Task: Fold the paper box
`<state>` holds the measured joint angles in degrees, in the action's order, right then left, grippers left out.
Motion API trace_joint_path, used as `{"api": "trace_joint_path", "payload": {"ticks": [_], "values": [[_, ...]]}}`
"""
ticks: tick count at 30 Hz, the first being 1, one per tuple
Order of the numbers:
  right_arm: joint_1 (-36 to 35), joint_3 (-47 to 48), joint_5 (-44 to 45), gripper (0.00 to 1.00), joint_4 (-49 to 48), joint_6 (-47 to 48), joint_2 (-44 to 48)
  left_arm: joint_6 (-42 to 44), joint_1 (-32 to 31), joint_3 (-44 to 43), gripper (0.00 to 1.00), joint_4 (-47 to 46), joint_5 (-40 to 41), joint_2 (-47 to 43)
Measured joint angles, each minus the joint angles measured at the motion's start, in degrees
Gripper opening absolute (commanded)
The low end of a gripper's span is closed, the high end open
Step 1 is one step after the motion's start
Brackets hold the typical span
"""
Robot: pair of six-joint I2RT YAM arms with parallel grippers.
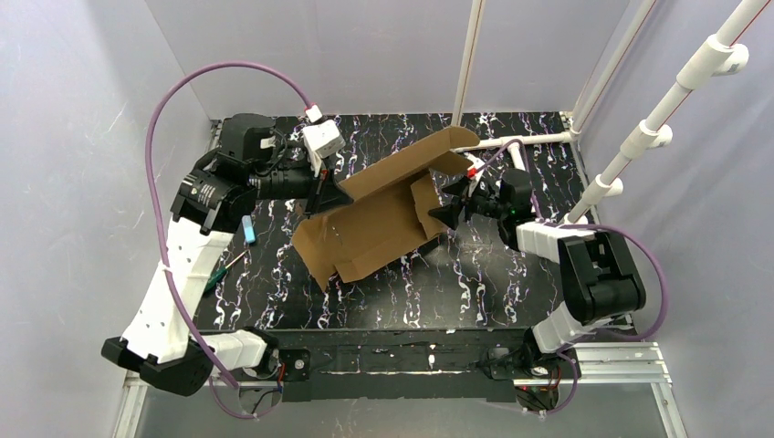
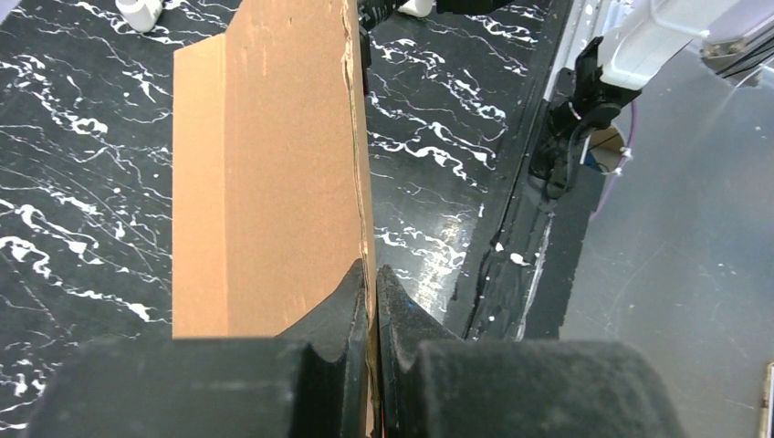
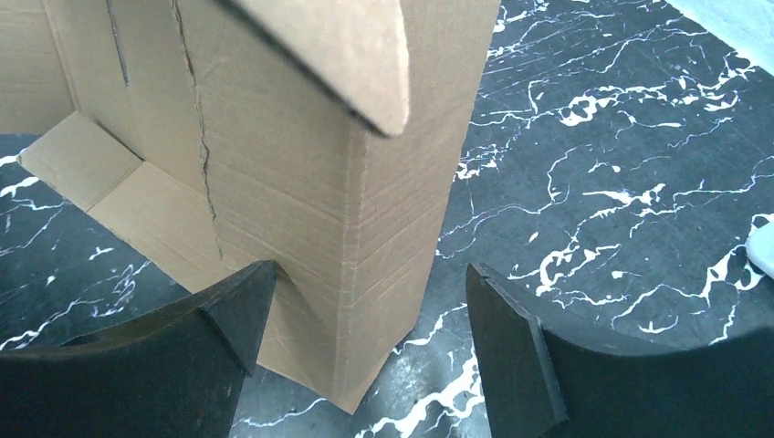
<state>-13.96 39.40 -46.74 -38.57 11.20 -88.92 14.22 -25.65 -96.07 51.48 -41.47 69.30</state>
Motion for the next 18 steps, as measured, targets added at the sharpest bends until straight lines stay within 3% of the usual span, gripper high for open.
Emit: {"api": "trace_joint_path", "payload": {"ticks": [18], "values": [[-3.08,1.97,13.14,0.87,-16.33,-1.79,-7.65,2.93,-3.87,-4.28,0.0,0.94,5.62,3.8]]}}
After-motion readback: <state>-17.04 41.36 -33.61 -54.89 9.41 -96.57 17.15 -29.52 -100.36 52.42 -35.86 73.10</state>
